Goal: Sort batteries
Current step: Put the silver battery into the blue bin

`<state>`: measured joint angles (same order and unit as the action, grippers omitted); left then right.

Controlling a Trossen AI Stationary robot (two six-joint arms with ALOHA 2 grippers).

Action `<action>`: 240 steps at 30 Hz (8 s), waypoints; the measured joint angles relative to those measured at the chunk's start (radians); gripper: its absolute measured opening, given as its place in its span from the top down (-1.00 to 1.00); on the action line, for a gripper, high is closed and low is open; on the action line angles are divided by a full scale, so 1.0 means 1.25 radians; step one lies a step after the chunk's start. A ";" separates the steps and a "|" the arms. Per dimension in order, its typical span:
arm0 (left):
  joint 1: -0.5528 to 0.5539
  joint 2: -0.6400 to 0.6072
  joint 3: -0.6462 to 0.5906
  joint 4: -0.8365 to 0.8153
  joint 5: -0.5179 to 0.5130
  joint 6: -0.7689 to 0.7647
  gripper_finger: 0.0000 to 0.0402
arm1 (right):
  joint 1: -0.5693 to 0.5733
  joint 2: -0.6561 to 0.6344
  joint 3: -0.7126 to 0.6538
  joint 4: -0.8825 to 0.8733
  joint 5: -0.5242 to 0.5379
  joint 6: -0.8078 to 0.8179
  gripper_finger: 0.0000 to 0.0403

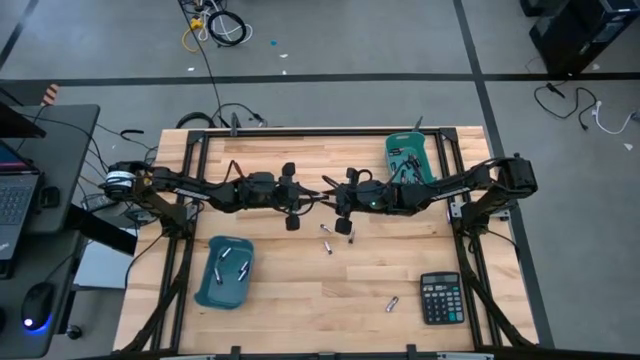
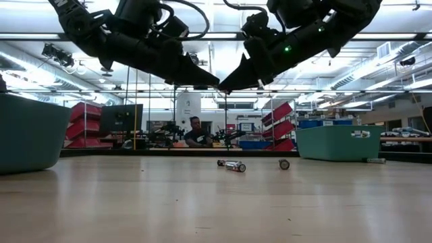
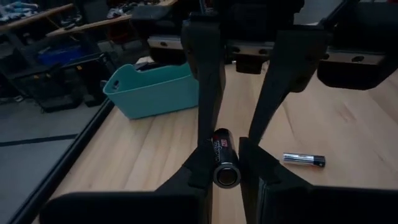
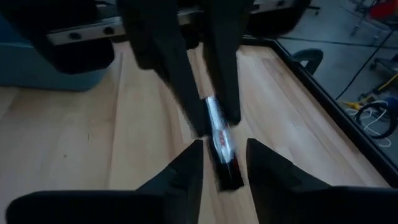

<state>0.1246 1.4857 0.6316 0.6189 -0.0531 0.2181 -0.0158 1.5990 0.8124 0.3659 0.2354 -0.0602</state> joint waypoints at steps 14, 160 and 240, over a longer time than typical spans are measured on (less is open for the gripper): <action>-0.097 -0.149 0.152 -0.534 -0.046 -0.120 0.80 | -0.003 -0.161 0.001 -0.324 0.050 0.017 0.37; -0.262 -0.153 0.366 -1.082 -0.414 -0.160 0.29 | -0.088 -0.188 0.162 -0.798 -0.169 0.115 0.98; -0.134 -0.136 0.275 -0.780 -0.397 0.033 0.29 | -0.167 -0.272 -0.278 -0.836 0.033 0.632 0.57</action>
<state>-0.0429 1.3159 0.9756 -0.3565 -0.5491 0.2592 -0.2241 1.2585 0.4648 -0.6786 0.2770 0.7300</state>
